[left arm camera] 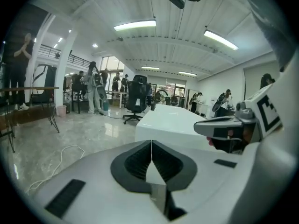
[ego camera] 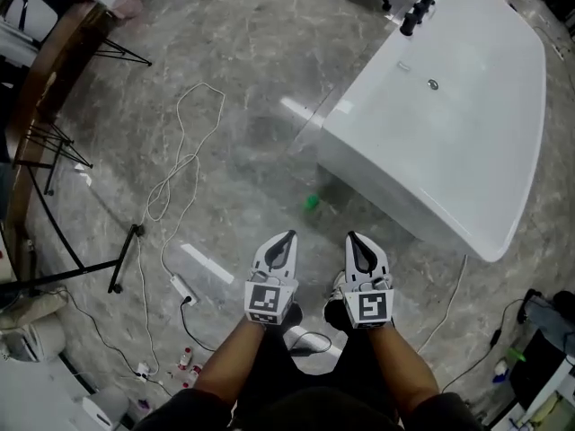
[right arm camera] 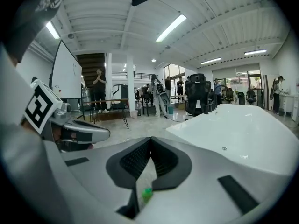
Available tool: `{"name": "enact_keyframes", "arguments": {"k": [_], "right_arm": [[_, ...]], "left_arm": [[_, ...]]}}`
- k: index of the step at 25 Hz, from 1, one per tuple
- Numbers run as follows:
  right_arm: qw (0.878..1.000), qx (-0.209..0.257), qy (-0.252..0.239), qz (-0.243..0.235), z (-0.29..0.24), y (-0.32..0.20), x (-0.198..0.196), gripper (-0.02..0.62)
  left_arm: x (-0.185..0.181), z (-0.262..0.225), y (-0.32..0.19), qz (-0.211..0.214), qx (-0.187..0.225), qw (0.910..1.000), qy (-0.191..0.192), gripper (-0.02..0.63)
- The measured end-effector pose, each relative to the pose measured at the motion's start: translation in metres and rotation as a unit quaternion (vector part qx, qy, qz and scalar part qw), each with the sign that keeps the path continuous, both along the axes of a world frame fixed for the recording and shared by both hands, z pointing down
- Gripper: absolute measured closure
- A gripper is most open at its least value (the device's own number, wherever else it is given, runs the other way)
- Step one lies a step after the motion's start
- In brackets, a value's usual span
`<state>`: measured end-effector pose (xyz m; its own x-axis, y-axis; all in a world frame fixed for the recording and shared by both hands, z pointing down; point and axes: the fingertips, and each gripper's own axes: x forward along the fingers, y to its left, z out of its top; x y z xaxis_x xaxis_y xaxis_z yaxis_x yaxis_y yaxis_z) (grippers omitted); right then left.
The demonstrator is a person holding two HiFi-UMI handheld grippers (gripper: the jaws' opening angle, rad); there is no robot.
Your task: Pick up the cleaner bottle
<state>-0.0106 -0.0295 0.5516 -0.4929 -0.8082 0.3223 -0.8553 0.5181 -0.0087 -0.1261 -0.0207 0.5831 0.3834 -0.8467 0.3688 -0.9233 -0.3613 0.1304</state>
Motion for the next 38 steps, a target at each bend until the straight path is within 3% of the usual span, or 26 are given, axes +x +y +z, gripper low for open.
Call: {"name": "enact_keyframes", "arguments": {"k": [9,17,26,30,38], "right_arm": [[1.0,0.002,0.005,0.015,0.202,-0.027,0.0,0.577],[1.0,0.012,0.003,-0.02,0.317,-0.038,-0.019,0.577],[0.998,0.063,-0.019,-0.019,0.319,-0.055,-0.029,0.577],[0.998,0.057,-0.018,-0.02,0.321,-0.048,-0.029,0.577],[0.997,0.072,-0.017,0.002,0.316,-0.047,-0.017,0.577]], "left_arm": [[0.004,0.22,-0.028,0.023,-0.006,0.9997,-0.009,0.598],[0.004,0.352,-0.036,0.059,0.003,0.9978,-0.03,0.598],[0.001,0.423,-0.039,0.069,0.01,0.996,-0.057,0.59],[0.009,0.447,-0.041,0.097,0.003,0.9937,-0.055,0.432],[0.019,0.513,-0.066,0.105,-0.034,0.9895,-0.093,0.308]]}}
